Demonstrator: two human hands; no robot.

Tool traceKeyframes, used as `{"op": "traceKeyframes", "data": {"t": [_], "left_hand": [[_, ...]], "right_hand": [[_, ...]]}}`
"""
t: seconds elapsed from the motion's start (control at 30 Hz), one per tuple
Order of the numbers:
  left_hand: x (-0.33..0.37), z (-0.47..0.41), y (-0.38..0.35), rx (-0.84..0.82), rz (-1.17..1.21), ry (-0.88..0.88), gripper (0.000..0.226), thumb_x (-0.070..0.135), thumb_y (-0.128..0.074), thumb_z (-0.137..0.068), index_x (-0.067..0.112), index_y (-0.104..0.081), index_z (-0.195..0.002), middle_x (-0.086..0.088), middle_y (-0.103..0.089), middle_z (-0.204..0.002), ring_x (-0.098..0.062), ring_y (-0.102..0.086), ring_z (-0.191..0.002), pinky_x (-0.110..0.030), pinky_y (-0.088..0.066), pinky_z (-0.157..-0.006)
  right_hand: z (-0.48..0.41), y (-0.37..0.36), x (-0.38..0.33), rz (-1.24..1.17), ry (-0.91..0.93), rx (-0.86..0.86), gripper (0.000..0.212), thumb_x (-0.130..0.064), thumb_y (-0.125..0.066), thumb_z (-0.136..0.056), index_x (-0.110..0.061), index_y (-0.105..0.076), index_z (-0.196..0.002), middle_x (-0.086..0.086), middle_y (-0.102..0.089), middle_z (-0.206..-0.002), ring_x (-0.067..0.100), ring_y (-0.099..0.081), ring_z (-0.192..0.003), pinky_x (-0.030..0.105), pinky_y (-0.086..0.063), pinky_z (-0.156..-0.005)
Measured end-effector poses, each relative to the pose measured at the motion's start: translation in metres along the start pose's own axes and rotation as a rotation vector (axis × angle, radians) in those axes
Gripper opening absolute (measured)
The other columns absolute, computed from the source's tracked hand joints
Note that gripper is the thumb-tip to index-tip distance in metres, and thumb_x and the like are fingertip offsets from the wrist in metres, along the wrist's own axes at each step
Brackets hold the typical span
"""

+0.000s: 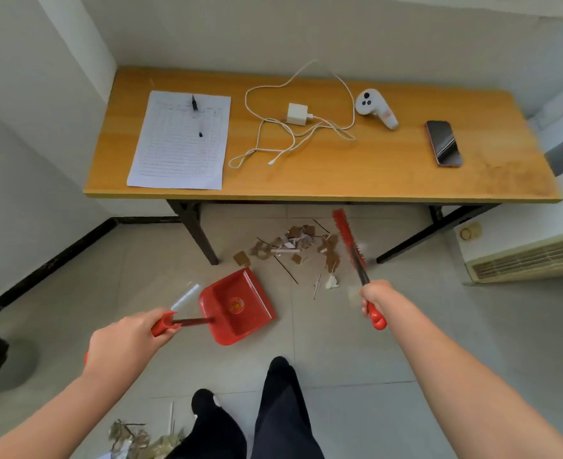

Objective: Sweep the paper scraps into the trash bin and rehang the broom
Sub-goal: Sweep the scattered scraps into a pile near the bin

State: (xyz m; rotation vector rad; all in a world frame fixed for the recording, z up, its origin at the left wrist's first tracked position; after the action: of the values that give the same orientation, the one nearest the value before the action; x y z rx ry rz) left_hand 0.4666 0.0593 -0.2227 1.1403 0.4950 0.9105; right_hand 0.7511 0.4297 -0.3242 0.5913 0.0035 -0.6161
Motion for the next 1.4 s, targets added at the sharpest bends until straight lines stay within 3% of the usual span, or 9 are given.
{"op": "traceKeyframes", "data": {"t": [0.13, 0.33, 0.43, 0.57, 0.73, 0.87, 1.03, 1.27, 1.4], "left_hand": [[0.008, -0.012, 0.002, -0.003, 0.002, 0.073, 0.015, 0.058, -0.065, -0.086, 0.045, -0.069, -0.093, 0.012, -0.064, -0.067, -0.012, -0.061, -0.061, -0.021, -0.041, -0.046], [-0.005, -0.022, 0.003, -0.037, -0.042, 0.133, 0.016, 0.058, -0.069, -0.082, 0.045, -0.07, -0.091, 0.014, -0.063, -0.063, -0.01, -0.063, -0.058, -0.022, -0.046, -0.043], [-0.018, -0.021, 0.007, -0.036, -0.028, 0.177, 0.014, 0.055, -0.072, -0.08, 0.043, -0.07, -0.088, 0.013, -0.063, -0.062, -0.011, -0.062, -0.057, -0.023, -0.047, -0.043], [-0.051, -0.014, 0.005, 0.006, 0.007, 0.203, 0.017, 0.046, -0.081, -0.076, 0.041, -0.071, -0.089, 0.012, -0.068, -0.067, -0.013, -0.064, -0.058, -0.028, -0.053, -0.046], [-0.117, 0.004, -0.015, -0.01, 0.064, 0.251, 0.018, 0.05, -0.076, -0.079, 0.043, -0.068, -0.094, 0.013, -0.064, -0.065, -0.011, -0.063, -0.059, -0.037, -0.059, -0.053], [-0.209, 0.016, -0.064, 0.01, 0.08, 0.234, 0.028, 0.057, -0.071, -0.078, 0.046, -0.057, -0.1, 0.014, -0.065, -0.071, -0.011, -0.065, -0.063, -0.042, -0.06, -0.058], [-0.232, 0.058, -0.022, 0.08, 0.095, 0.261, 0.018, 0.053, -0.074, -0.079, 0.043, -0.066, -0.092, 0.01, -0.069, -0.072, -0.019, -0.068, -0.067, -0.04, -0.058, -0.055], [-0.283, 0.114, 0.004, 0.05, 0.013, 0.272, 0.023, 0.053, -0.068, -0.086, 0.034, -0.072, -0.097, 0.007, -0.069, -0.077, -0.021, -0.068, -0.074, -0.024, -0.04, -0.048], [-0.324, 0.134, 0.001, 0.062, 0.056, 0.297, 0.023, 0.054, -0.067, -0.086, 0.035, -0.072, -0.099, 0.005, -0.074, -0.085, -0.025, -0.07, -0.083, -0.031, -0.049, -0.057]], "right_hand": [[-0.039, -0.007, -0.057, 0.103, 0.039, -0.072, 0.027, 0.007, -0.028, -0.096, -0.003, -0.037, -0.072, 0.006, -0.039, -0.037, 0.012, -0.029, -0.012, 0.013, -0.036, -0.028], [-0.021, -0.051, -0.117, 0.298, 0.202, -0.224, 0.026, -0.003, -0.043, -0.092, -0.002, -0.042, -0.066, 0.015, -0.051, -0.055, 0.015, -0.04, -0.013, 0.015, -0.035, -0.022], [-0.005, -0.08, -0.125, 0.391, 0.272, -0.251, 0.026, -0.002, -0.045, -0.091, -0.003, -0.044, -0.065, 0.008, -0.05, -0.027, 0.015, -0.044, -0.015, 0.014, -0.036, -0.022], [0.011, -0.112, -0.117, 0.591, 0.32, -0.28, 0.027, -0.002, -0.048, -0.09, -0.006, -0.045, -0.064, 0.011, -0.056, -0.039, 0.015, -0.049, -0.02, 0.012, -0.034, -0.024], [0.035, -0.139, -0.074, 0.974, 0.3, -0.174, 0.015, 0.001, -0.051, -0.088, 0.002, -0.064, -0.08, 0.002, -0.047, -0.023, 0.013, -0.052, -0.033, 0.018, -0.04, -0.039], [0.065, -0.17, -0.021, 0.946, 0.327, -0.163, 0.014, 0.009, -0.036, -0.087, 0.0, -0.041, -0.079, 0.008, -0.045, -0.023, 0.019, -0.051, -0.028, 0.025, -0.042, -0.036], [0.111, -0.23, 0.048, 0.875, 0.385, -0.144, 0.018, 0.007, -0.042, -0.087, -0.005, -0.046, -0.1, 0.015, -0.057, -0.083, 0.022, -0.049, -0.056, 0.03, -0.045, -0.055], [0.179, -0.3, 0.169, 0.948, 0.392, -0.205, 0.049, -0.001, -0.045, -0.085, -0.008, -0.041, -0.133, 0.015, -0.057, -0.123, 0.031, -0.058, -0.108, 0.035, -0.049, -0.087], [0.211, -0.31, 0.223, 1.01, 0.402, -0.258, 0.056, -0.005, -0.045, -0.085, -0.012, -0.036, -0.14, 0.01, -0.057, -0.121, 0.027, -0.059, -0.105, 0.035, -0.051, -0.092]]}}
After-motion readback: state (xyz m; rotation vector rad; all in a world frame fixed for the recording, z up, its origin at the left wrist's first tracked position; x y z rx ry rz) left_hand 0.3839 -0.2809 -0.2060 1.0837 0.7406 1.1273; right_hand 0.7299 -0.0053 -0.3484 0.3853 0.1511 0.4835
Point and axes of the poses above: each hand's wrist, its own z-axis away from the middle knuckle, its own y-axis out of the back of the hand, x = y × z, the point moved 7 cm from there along -z, towards the middle knuckle
